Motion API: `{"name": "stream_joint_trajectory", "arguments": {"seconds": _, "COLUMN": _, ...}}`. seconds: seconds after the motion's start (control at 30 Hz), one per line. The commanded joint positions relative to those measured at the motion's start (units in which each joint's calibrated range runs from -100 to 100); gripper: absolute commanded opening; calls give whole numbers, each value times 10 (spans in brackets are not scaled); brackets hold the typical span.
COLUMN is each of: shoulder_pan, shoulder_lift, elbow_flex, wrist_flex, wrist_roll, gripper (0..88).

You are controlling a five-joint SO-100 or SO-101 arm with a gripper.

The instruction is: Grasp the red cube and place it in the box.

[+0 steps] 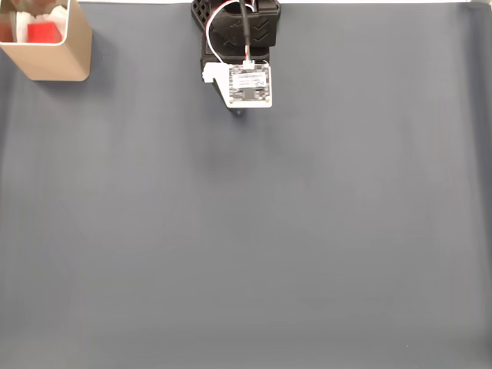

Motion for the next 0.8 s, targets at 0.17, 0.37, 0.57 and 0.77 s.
{"name": "stream_joint_trajectory", "arguments": {"seconds": 0.17, "shoulder_pan": 7, "shoulder_lift": -5, "elbow_flex": 8, "wrist_flex": 37, "wrist_roll": -10, "gripper": 2}}
{"name": "stream_joint_trajectory", "arguments": {"seconds": 0.37, "shoulder_pan": -1, "shoulder_lift": -6, "elbow_flex": 8, "wrist_flex": 30, "wrist_roll": 10, "gripper": 2}}
{"name": "stream_joint_trajectory", "arguments": {"seconds": 0.57, "shoulder_pan": 3, "shoulder_lift": -6, "elbow_flex": 8, "wrist_flex": 36, "wrist_roll": -11, "gripper": 2}}
{"name": "stream_joint_trajectory", "arguments": {"seconds": 0.77, "shoulder_pan": 3, "shoulder_lift": -6, "elbow_flex": 8, "wrist_flex": 36, "wrist_roll": -11, "gripper": 2}}
